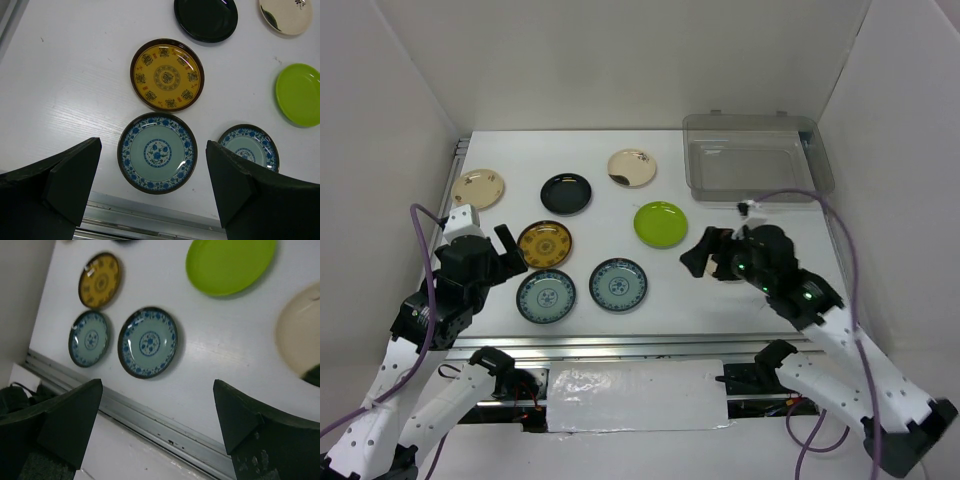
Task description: Place the plates into the plastic bin on the countertop
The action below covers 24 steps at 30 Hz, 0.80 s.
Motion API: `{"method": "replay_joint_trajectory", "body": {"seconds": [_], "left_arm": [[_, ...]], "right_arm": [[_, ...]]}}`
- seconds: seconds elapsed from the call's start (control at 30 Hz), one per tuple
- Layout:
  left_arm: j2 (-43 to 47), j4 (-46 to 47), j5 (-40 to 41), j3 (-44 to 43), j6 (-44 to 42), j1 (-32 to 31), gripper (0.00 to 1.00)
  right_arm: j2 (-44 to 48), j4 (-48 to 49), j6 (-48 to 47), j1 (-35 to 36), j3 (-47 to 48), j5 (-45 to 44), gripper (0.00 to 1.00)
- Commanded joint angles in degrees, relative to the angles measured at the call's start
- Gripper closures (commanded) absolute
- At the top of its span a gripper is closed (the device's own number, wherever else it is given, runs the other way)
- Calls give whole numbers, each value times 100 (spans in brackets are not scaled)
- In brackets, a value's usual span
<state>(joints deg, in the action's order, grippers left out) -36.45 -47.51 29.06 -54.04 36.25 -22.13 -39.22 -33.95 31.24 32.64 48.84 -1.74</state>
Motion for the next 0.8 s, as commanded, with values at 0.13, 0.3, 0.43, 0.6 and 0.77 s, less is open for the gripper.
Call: {"method": "replay_joint_trajectory", "body": {"seconds": [0.13, 0.3, 0.43, 0.6, 0.77], "left_arm": [[-12, 181, 38, -19, 14, 25, 1], [6, 215, -5, -1, -21, 25, 1], [-11, 216, -14, -1, -30, 25, 1], [-3, 233, -32, -1, -39, 25, 1], [24, 250, -58, 8, -48, 25, 1]], "right_arm": [[-2375, 3297, 487, -39, -1411, 1852, 0], [-3669, 4676, 803, 67, -1597, 2212, 3], [-4839, 5345, 1076, 32, -1544, 2581, 12], [-5718, 6058, 1550, 5, -1500, 2890, 40], [-5991, 6129, 1753, 31, -1421, 2679, 65]]}}
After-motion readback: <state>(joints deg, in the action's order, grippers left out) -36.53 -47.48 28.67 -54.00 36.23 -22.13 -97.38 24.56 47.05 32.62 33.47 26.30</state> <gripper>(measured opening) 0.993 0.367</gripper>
